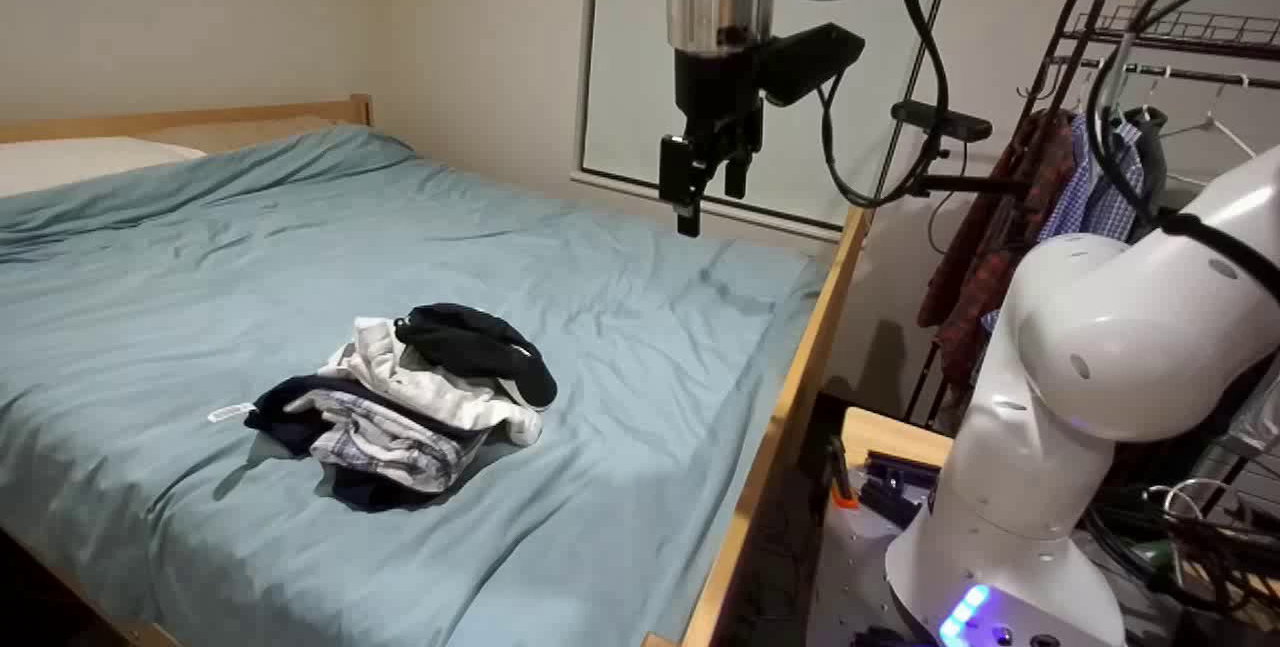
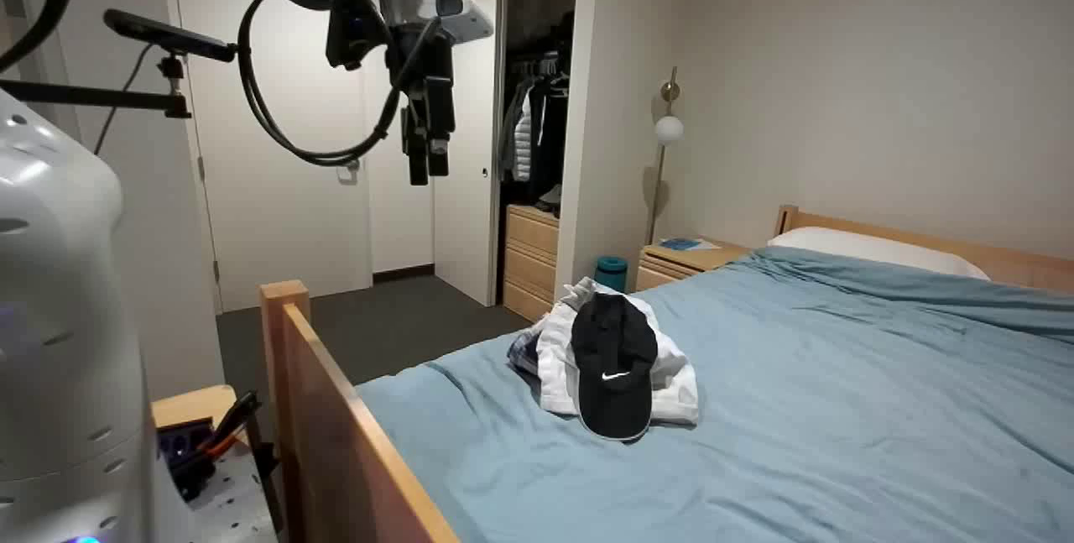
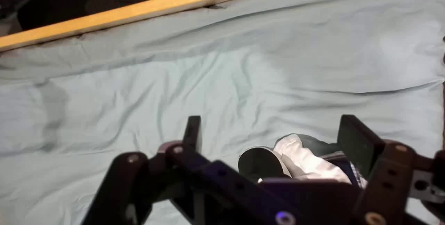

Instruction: Unfold the white shorts

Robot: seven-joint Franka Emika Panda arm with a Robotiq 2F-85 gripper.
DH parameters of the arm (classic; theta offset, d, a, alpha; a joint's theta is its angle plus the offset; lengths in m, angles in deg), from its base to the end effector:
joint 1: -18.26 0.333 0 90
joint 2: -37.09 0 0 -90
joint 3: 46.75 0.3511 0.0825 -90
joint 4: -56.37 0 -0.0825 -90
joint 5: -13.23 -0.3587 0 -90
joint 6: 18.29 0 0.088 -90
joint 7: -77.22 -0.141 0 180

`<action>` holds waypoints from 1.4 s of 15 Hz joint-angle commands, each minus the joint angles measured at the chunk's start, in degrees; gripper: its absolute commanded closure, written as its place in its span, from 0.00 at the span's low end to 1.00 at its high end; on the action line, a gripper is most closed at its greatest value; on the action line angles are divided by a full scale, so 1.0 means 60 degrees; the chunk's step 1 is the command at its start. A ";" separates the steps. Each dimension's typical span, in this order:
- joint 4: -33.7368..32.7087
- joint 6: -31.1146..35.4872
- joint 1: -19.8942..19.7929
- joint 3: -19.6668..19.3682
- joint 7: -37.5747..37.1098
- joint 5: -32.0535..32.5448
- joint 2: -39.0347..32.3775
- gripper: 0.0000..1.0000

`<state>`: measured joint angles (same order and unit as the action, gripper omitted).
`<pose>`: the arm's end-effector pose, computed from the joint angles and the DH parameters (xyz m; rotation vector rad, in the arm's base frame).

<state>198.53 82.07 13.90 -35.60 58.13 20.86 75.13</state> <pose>0.2958 0.0274 0.5054 2.8625 -0.3318 -0.0347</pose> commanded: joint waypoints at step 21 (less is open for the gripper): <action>-0.0929 0.7748 0.0461 -0.3104 0.0463 -0.5023 -0.6312 0.00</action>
<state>192.92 128.66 18.50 -56.02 61.02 -9.42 37.13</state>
